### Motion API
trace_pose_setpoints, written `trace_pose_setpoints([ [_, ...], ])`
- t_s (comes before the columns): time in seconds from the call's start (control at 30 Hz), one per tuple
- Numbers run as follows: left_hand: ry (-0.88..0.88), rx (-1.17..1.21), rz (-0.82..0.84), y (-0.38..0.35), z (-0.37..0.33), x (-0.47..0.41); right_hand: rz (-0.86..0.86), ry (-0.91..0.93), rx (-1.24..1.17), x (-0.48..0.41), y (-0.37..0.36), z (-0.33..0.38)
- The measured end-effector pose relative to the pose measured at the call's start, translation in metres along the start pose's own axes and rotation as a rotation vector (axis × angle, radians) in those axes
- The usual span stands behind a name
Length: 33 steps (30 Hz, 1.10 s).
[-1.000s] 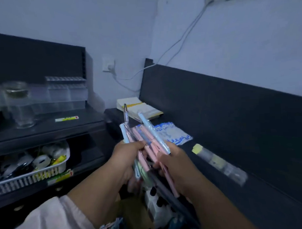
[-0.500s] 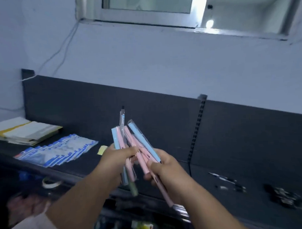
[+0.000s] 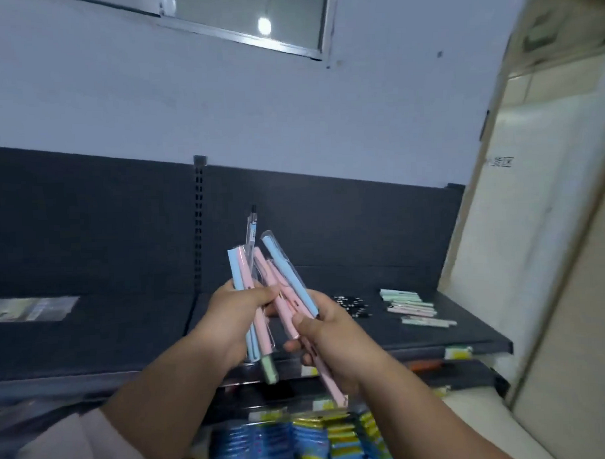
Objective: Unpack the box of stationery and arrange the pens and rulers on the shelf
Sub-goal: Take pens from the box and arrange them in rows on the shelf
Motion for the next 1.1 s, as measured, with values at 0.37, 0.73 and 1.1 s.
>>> trace_pose_setpoints([
  [0.37, 0.032, -0.063, 0.215, -0.223, 0.034, -0.003, -0.230, -0.021, -0.126, 0.065, 0.214, 0.006],
  [0.73, 0.105, -0.048, 0.203, -0.307, 0.063, -0.128, -0.270, -0.108, -0.121, 0.016, 0.345, -0.005],
  [1.1, 0.177, -0.149, 0.475, -0.386, 0.102, -0.239, -0.162, -0.353, -0.042, -0.090, 0.450, -0.026],
])
Point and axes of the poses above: each hand's wrist, its own x-axis away from the middle knuckle, its own y-axis out of the back of the hand, z = x × y, the point moved 10 cm from there along -x, towards the middle knuckle, and after that the axes turned 13 degrees about -x, right-handed, at the moved point
